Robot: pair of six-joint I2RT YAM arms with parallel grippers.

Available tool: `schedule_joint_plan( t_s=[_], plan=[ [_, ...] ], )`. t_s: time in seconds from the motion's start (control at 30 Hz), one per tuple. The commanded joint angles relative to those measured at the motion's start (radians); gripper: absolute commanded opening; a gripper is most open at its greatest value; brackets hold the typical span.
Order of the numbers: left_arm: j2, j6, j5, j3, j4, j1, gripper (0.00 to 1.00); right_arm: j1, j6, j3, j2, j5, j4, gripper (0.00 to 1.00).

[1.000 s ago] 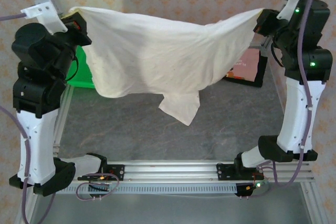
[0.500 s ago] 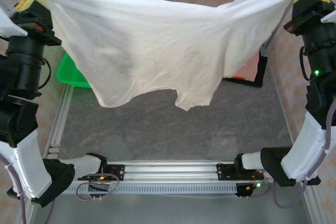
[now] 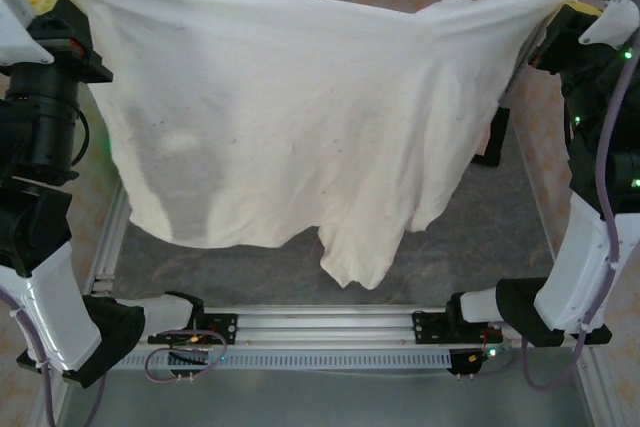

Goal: Fold and stack the t-shirts

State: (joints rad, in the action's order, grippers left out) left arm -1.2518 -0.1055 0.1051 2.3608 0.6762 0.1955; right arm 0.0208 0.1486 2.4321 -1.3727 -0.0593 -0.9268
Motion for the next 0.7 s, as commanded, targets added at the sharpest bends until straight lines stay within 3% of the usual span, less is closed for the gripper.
schedule_joint_plan(
  t_s=[0.0,0.13,0.3,0.67],
  plan=[
    [0.046,-0.031,0.011,-0.070,0.013,-0.011,0.00,-0.004,0.007,-0.036,0.046,-0.022,0.032,0.00],
    [0.086,-0.039,0.025,-0.131,0.022,-0.010,0.00,-0.004,-0.033,-0.153,0.107,-0.056,0.079,0.00],
    [0.103,-0.039,0.019,-0.142,0.048,-0.010,0.00,-0.004,-0.050,-0.176,0.137,-0.061,0.074,0.00],
    [0.123,-0.022,-0.005,-0.109,0.030,-0.010,0.00,-0.004,-0.081,-0.080,0.155,-0.049,0.074,0.00]
  ],
)
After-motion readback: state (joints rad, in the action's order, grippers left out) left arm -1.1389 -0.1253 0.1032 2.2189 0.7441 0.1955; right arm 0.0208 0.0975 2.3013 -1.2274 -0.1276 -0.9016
